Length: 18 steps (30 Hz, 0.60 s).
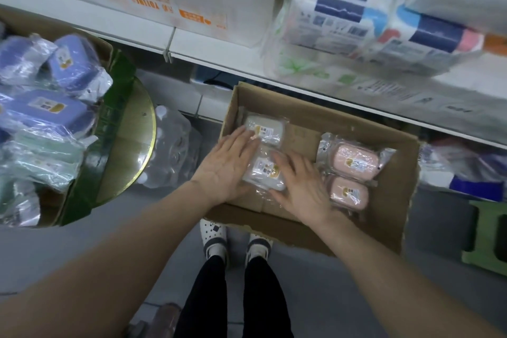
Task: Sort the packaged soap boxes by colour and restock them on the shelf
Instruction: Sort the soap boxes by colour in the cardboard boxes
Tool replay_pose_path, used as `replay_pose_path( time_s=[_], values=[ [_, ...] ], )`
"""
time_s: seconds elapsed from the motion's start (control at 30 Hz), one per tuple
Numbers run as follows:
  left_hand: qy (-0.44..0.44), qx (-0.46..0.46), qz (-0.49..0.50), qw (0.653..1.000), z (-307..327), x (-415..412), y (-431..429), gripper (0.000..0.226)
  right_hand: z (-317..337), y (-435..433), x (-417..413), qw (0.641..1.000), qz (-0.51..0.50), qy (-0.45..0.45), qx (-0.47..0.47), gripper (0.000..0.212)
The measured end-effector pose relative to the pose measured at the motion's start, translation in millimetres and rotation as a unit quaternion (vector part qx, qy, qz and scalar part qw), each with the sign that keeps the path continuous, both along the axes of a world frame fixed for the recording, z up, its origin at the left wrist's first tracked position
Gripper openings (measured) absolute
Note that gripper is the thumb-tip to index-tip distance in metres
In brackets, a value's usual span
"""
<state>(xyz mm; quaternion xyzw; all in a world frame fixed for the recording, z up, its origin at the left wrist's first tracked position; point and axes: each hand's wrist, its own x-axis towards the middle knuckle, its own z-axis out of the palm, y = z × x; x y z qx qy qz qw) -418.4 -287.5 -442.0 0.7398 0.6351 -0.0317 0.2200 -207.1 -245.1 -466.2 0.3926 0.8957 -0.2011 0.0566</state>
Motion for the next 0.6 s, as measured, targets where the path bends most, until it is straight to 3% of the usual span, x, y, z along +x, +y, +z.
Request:
replay_pose_path(
  time_s=[0.23,0.6],
  values=[
    [0.078,-0.052,0.127,0.987,-32,-32,16,0.092,-39,71,-14,0.999,0.004,-0.021,0.043,0.074],
    [0.085,-0.048,0.124,0.988,-67,-41,16,0.084,-96,99,-48,0.996,0.022,-0.085,-0.005,0.073]
  ],
)
